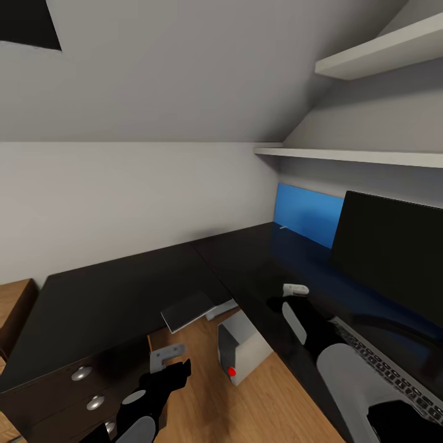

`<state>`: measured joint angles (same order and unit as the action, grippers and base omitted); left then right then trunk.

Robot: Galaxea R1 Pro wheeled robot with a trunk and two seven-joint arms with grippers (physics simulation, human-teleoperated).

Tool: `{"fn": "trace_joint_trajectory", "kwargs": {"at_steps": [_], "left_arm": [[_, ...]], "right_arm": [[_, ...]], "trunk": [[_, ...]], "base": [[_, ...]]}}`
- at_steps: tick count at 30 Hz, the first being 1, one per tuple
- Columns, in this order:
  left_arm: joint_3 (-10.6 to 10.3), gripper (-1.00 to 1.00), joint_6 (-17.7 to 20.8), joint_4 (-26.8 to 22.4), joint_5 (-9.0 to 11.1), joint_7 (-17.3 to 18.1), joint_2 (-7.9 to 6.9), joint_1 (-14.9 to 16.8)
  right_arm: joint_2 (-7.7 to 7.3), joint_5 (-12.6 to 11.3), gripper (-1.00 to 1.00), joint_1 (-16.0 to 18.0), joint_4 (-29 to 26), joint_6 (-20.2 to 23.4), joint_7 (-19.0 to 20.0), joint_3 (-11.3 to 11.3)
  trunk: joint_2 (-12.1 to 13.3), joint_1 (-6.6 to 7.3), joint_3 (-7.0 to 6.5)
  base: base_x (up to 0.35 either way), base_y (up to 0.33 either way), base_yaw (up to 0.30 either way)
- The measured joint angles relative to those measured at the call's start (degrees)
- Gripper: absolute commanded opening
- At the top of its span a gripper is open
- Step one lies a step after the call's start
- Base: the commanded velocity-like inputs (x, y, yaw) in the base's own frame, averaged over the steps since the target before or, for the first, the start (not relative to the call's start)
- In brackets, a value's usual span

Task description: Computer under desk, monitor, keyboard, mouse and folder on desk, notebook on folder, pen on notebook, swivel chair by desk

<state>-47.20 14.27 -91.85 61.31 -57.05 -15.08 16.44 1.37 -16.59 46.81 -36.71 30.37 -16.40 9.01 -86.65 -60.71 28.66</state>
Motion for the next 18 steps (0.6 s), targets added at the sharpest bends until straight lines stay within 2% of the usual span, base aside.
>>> {"fn": "trace_joint_trajectory", "kwargs": {"at_steps": [4, 11, 18], "left_arm": [[0.1, 1.00, 0.0, 0.0, 0.0, 0.0, -0.05, 0.0], [0.2, 1.00, 0.0, 0.0, 0.0, 0.0, -0.09, 0.0], [0.1, 1.00, 0.0, 0.0, 0.0, 0.0, -0.09, 0.0]], "right_arm": [[0.54, -1.0, 1.00, 0.0, -0.1, 0.3, 0.0, 0.0], [3.13, -1.0, 1.00, 0.0, -0.2, 0.3, -1.7, 0.2], [3.99, -1.0, 1.00, -0.1, -0.2, 0.2, -3.7, 0.4]], "trunk": [[0.0, 0.00, 0.19], [0.0, 0.00, 0.47], [0.0, 0.00, 0.64]], "base": [[0.000, 0.000, 0.163], [0.000, 0.000, 0.247], [0.000, 0.000, 0.271]]}}
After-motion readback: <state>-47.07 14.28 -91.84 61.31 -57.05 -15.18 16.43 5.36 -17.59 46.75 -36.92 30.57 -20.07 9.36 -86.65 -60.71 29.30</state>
